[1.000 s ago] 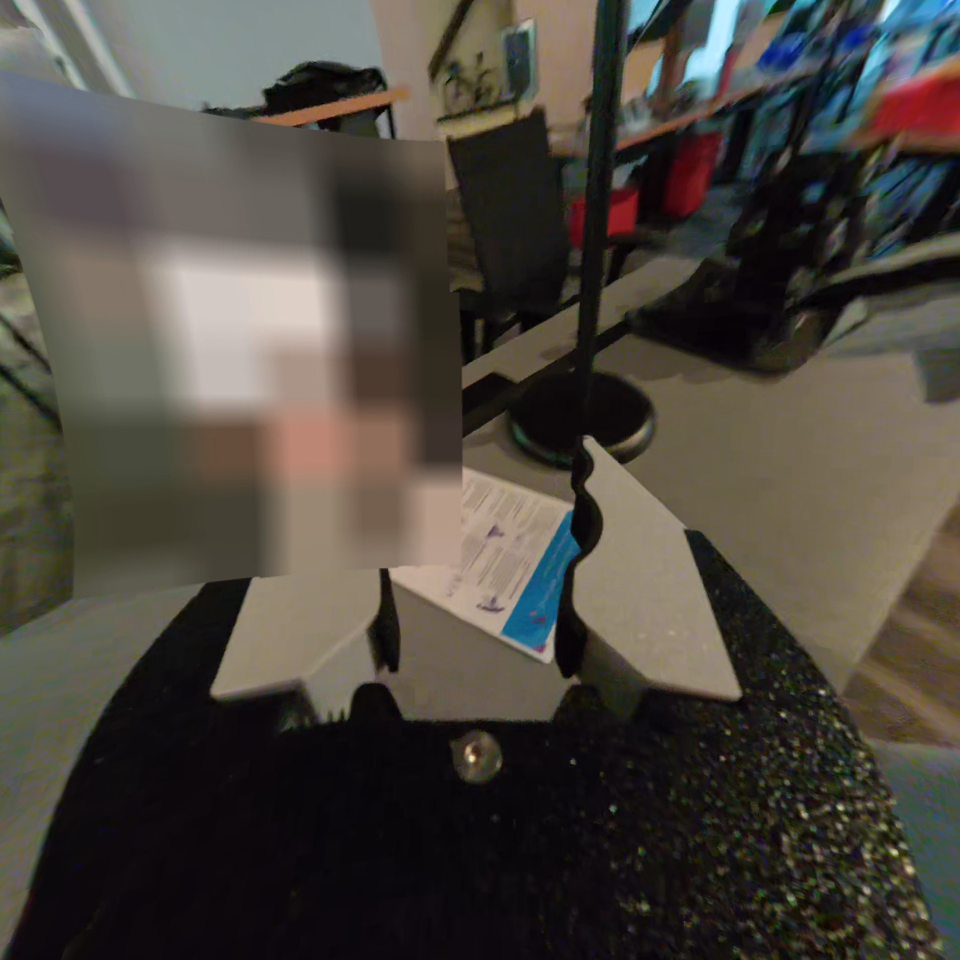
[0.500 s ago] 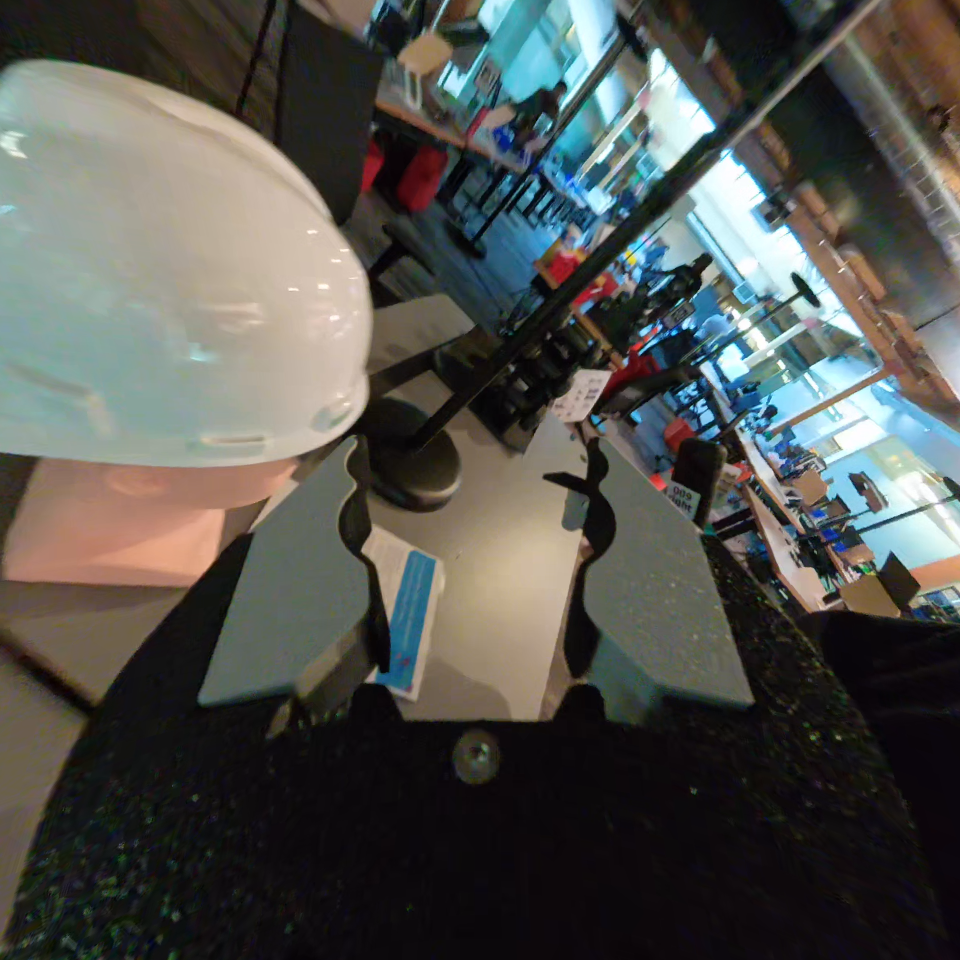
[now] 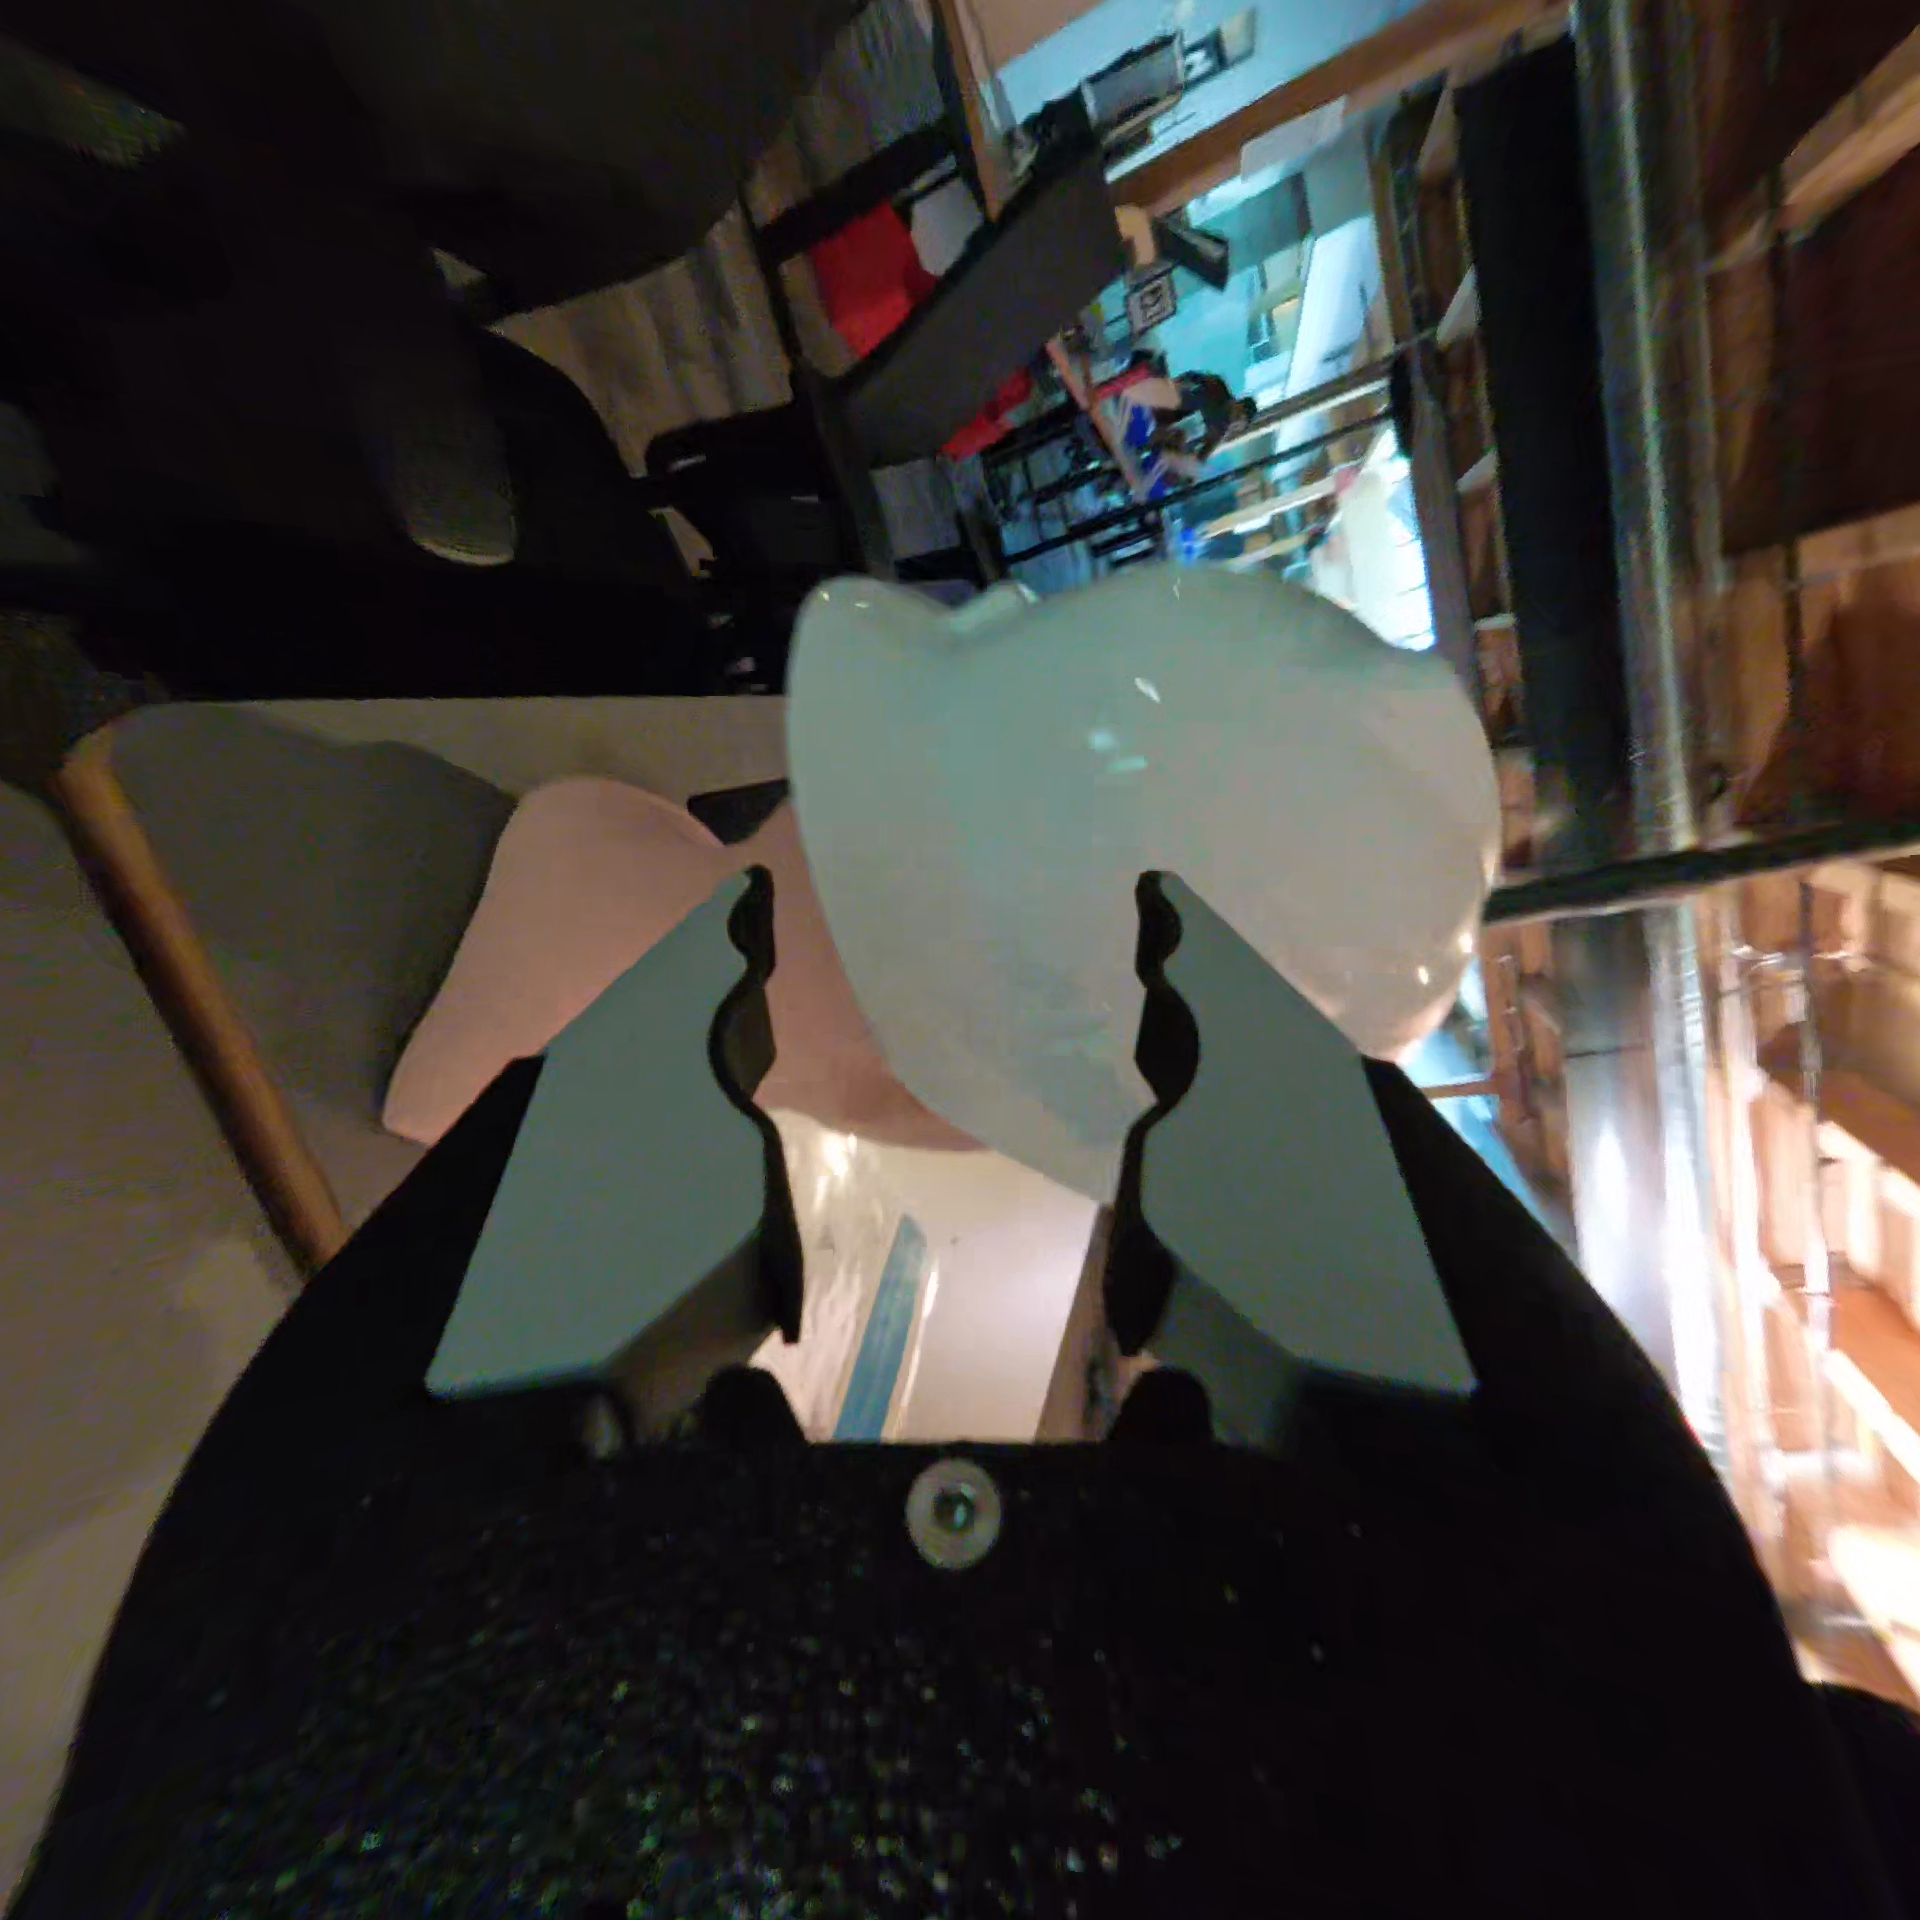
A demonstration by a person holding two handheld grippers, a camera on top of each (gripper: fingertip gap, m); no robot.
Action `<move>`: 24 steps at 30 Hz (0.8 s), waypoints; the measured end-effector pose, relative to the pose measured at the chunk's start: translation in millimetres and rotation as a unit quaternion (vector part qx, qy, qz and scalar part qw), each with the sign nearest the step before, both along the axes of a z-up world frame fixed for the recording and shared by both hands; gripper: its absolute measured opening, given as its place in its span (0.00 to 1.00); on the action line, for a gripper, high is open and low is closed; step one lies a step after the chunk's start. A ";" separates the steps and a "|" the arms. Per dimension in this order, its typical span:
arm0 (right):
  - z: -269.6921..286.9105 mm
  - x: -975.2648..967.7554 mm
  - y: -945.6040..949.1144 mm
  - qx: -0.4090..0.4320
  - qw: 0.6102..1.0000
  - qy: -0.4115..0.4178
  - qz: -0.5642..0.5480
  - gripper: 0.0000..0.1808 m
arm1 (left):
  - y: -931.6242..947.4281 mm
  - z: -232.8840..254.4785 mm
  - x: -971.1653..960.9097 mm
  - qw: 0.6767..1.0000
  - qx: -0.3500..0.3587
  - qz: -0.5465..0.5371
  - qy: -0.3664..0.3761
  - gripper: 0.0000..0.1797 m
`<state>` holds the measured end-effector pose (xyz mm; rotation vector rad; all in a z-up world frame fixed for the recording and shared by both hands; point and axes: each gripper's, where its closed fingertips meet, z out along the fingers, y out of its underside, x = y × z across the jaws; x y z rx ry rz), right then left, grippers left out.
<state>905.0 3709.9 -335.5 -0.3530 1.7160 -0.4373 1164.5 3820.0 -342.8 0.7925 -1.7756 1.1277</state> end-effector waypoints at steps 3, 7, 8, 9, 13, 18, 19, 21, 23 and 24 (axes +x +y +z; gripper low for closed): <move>-2.5 15.2 -1.9 0.022 1.000 -0.018 -0.003 0.23 | -21.9 -29.0 9.9 0.998 0.008 -0.041 0.044 0.37; 2.9 17.8 -1.9 0.018 0.999 -0.051 0.000 0.08 | -47.3 -42.8 -9.6 0.987 -0.029 -0.116 0.104 0.30; 1.8 16.9 -1.8 0.004 0.999 -0.048 0.000 0.06 | -51.7 -37.3 -15.7 0.982 -0.052 -0.131 0.128 0.27; 2.3 16.2 -2.5 -0.002 0.999 -0.050 -0.008 0.06 | -55.6 -31.1 -18.6 0.976 -0.074 -0.135 0.153 0.23; 1.9 13.7 -8.8 0.020 0.996 -0.079 -0.040 0.05 | -58.7 -31.0 -21.2 0.970 -0.082 -0.131 0.189 0.14; 19.9 13.0 -6.2 -0.027 0.995 -0.096 -0.021 0.06 | -46.7 15.1 -21.9 0.958 -0.170 -0.135 0.189 0.09; 22.0 11.9 -7.6 -0.043 0.995 -0.087 -0.024 0.06 | -45.7 26.9 -22.5 0.957 -0.184 -0.129 0.185 0.08; 34.6 10.3 -11.9 -0.061 0.992 -0.105 -0.021 0.06 | -41.9 54.1 -27.0 0.951 -0.223 -0.118 0.177 0.06; 51.3 4.5 -26.1 -0.076 0.988 -0.134 -0.033 0.06 | -36.2 79.9 -40.5 0.943 -0.259 -0.116 0.174 0.04; 57.6 3.9 -34.8 -0.087 0.986 -0.138 -0.036 0.05 | -31.9 92.5 -48.7 0.936 -0.280 -0.116 0.179 0.03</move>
